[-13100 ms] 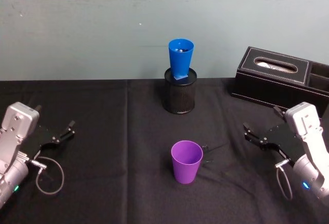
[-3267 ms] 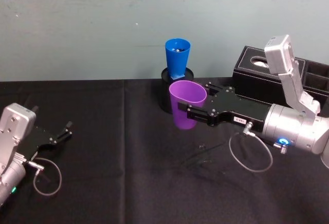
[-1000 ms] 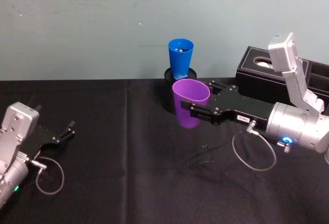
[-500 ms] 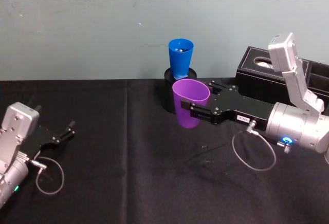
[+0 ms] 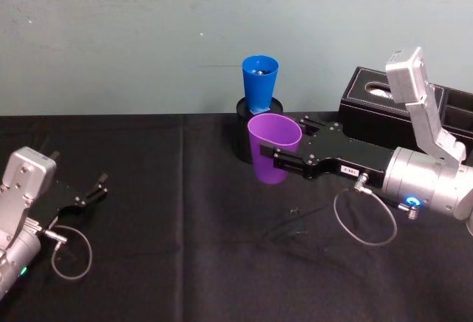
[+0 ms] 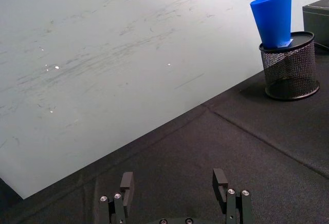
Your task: Pick up one cup with a gripper and tap it against the other cup.
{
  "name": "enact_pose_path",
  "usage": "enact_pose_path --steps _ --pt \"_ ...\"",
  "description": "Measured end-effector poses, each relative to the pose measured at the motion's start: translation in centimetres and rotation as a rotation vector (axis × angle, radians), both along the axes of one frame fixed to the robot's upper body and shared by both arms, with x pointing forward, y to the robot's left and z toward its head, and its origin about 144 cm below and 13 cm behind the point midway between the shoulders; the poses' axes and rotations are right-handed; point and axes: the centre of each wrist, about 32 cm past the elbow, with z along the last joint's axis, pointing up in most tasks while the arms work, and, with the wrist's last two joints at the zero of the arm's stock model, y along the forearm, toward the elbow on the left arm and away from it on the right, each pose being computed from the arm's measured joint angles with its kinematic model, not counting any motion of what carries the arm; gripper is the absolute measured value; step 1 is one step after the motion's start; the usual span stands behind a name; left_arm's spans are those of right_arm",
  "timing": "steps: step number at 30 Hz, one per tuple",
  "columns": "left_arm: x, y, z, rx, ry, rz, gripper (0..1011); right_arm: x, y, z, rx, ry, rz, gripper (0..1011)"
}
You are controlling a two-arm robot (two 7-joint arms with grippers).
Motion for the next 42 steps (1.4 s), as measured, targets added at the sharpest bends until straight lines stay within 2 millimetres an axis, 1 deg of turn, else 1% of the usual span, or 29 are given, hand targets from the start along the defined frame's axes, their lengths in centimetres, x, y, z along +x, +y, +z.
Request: enact_pose_path --steps 25,34,42 --pt "0.0 0.0 0.0 0.000 0.000 0.000 1000 0.0 0.0 0.0 0.000 0.000 0.001 708" --pt "0.0 0.0 0.0 0.000 0.000 0.000 1000 1.8 0.2 -0.8 -0.001 0.018 -0.020 708" --pt "0.0 0.0 0.0 0.000 0.000 0.000 1000 3.9 1.0 -1.4 0.027 0.034 -0.070 707"
